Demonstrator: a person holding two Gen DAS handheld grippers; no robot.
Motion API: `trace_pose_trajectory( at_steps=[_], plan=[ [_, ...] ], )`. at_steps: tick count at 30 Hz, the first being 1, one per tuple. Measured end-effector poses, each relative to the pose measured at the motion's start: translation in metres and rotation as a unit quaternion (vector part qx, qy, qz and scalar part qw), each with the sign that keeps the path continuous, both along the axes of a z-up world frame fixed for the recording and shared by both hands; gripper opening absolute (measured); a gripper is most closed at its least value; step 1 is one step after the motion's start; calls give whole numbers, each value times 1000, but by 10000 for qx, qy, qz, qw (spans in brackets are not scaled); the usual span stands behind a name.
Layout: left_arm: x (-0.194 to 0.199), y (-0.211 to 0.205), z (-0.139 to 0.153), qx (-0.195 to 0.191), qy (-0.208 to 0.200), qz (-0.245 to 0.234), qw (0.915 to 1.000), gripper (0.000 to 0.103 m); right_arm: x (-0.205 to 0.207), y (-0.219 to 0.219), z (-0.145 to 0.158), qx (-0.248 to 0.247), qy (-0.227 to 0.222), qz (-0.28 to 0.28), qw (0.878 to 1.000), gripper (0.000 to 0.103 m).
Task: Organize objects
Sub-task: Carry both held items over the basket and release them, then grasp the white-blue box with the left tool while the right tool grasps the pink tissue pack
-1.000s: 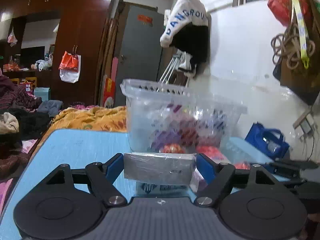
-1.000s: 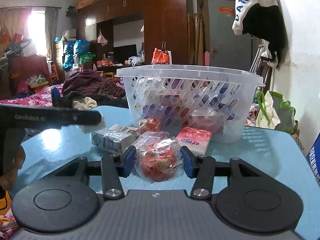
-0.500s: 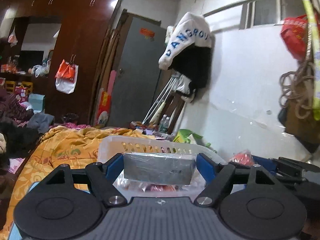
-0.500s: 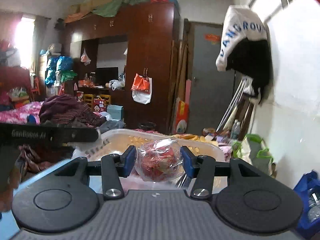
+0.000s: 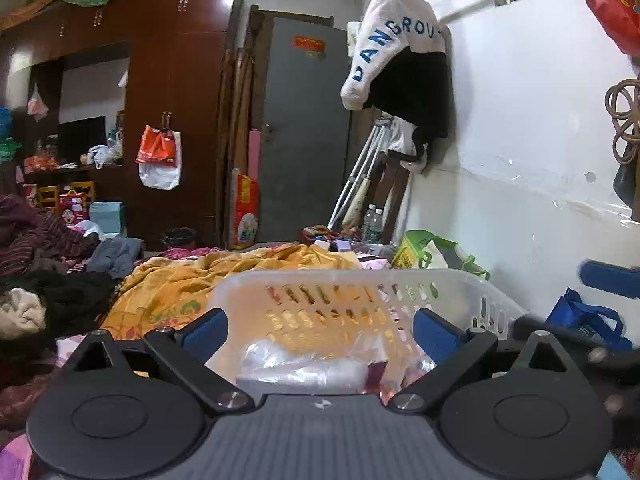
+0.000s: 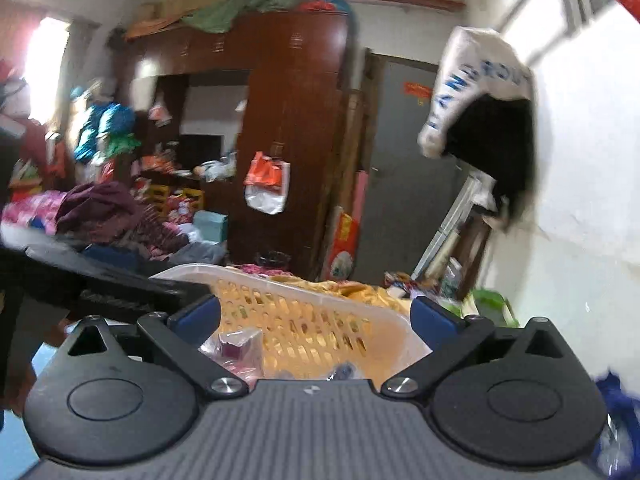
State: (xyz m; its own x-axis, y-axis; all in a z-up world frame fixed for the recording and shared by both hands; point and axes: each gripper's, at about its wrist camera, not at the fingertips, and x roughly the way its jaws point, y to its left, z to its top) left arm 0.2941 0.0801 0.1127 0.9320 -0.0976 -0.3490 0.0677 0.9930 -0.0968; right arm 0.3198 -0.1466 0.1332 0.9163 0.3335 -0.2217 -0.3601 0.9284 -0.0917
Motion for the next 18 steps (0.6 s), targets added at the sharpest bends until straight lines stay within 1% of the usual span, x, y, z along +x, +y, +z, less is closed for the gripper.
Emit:
trace_pose_trajectory(
  at_steps=[2,3,6,7,8,10,13,15,16,18],
  plan=[
    [-24,5,-1,56,-151,3,9999,100,-15,-12,-9,320,203,240,9990,103],
    [-39,8,-3,100,-184,-19,9998,100,-22,-15,-18,356,361,309,9982,103],
    [-75,16,-20,146,-47,-244,9996,100,-32,-14,-52,118,801,250,9964,103],
    [-84,19,-31,141,115,-276,9995,100,-31,-12,-62,45,973,245,9949,103],
    [-89,20,-41,181,300,-314,9989,100,-29,-10,-71,-23,1162,225,9930,103],
    [-95,19,-63,281,590,-353,9972,100,-23,-7,-81,3,1337,150,9909,103],
    [-99,21,-86,323,808,-425,9953,100,-15,2,-90,-81,1570,115,9875,103],
    [-100,24,-94,274,900,-465,9945,100,-13,9,-97,-264,1646,-48,9860,99],
    [-101,24,-97,254,922,-479,9943,100,-11,11,-98,-288,1698,-129,9850,95],
    [-102,25,-100,221,938,-470,9942,100,-6,9,-104,-152,1843,-226,9825,90]
  ],
)
